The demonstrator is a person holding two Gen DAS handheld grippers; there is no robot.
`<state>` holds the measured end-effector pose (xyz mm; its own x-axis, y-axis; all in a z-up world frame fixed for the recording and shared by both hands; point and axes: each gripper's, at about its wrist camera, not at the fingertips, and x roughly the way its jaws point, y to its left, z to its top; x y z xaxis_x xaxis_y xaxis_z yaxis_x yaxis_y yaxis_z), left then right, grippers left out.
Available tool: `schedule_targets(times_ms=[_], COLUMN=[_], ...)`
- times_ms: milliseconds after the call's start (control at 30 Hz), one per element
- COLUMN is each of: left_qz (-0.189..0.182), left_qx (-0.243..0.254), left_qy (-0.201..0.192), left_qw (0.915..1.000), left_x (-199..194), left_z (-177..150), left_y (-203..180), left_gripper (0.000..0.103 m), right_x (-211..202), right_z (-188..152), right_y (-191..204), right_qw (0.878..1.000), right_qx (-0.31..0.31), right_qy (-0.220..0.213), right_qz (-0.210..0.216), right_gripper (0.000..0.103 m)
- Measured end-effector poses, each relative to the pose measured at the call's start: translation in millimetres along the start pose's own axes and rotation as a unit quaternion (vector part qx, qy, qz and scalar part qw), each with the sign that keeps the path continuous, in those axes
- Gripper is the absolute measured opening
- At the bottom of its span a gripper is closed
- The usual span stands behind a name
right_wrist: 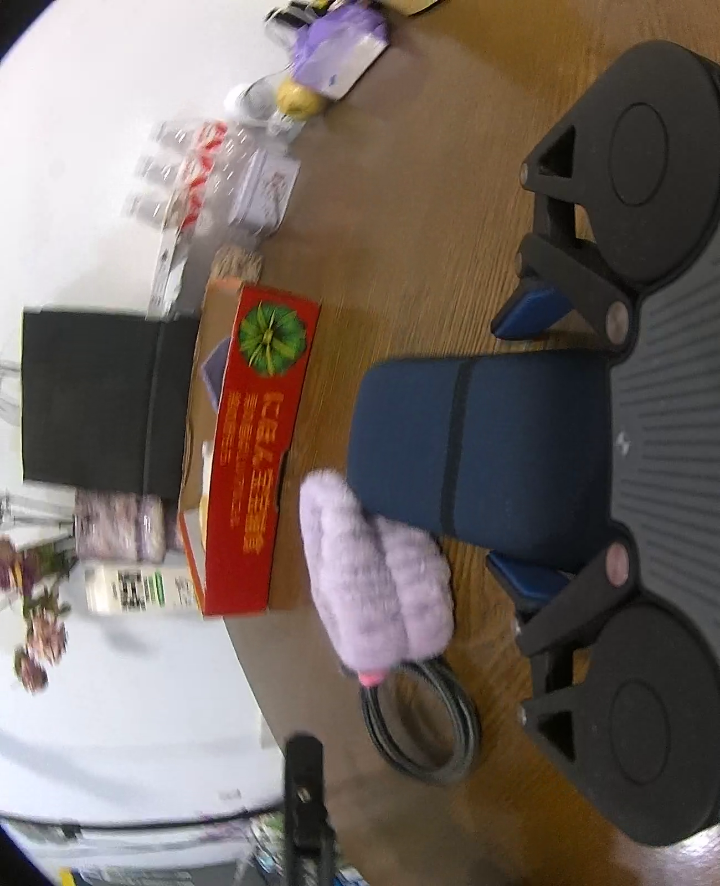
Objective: Organize objects
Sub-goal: 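Grasp the navy glasses case with the right tool and lift it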
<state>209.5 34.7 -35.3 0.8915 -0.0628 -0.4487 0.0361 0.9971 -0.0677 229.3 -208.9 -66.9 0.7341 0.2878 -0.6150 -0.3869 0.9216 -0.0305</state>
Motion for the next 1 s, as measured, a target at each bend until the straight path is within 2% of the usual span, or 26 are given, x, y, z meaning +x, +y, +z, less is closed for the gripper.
schedule_targets(times_ms=[167,267,300,333,367,400,433,567,733,867,1000], left_qz=[-0.003,-0.010,-0.011,-0.011,-0.010,-0.009,-0.008,-0.004,0.006,-0.012,-0.038], left_qx=[0.007,0.012,0.014,0.016,0.018,0.019,0.020,0.019,0.020,0.010,0.016], left_qy=[0.016,0.028,0.031,0.034,0.036,0.039,0.041,0.052,0.067,0.095,0.139], left_qw=[0.9998,0.9995,0.9994,0.9992,0.9991,0.9990,0.9989,0.9985,0.9975,0.9954,0.9895], left_x=[6,10,11,12,13,15,16,20,23,21,25], left_z=[-2,-4,-5,-6,-6,-7,-8,-10,-10,-8,-3], left_y=[-3,-4,-5,-5,-6,-6,-6,-7,-9,-12,-22], left_gripper=[0.103,0.103,0.103,0.103,0.103,0.103,0.103,0.103,0.103,0.103,0.103], right_x=[6,14,15,16,16,14,12,7,-5,-14,-19], right_z=[3,6,7,7,7,7,6,6,5,3,3], right_y=[0,-4,-4,-4,-4,-4,-4,-3,-2,-1,3], right_qw=[1.000,0.999,0.999,0.999,0.999,0.999,0.999,0.999,0.997,0.996,0.995], right_qx=[0.018,0.033,0.035,0.036,0.037,0.039,0.040,0.043,0.040,0.034,0.025], right_qy=[0.003,0.013,0.015,0.015,0.012,0.005,-0.001,-0.017,-0.053,-0.080,-0.096], right_qz=[-0.004,-0.003,-0.003,-0.005,-0.006,-0.006,-0.003,-0.030,-0.029,-0.032,-0.033], right_gripper=[0.085,0.099,0.099,0.098,0.087,0.072,0.069,0.066,0.065,0.065,0.065])
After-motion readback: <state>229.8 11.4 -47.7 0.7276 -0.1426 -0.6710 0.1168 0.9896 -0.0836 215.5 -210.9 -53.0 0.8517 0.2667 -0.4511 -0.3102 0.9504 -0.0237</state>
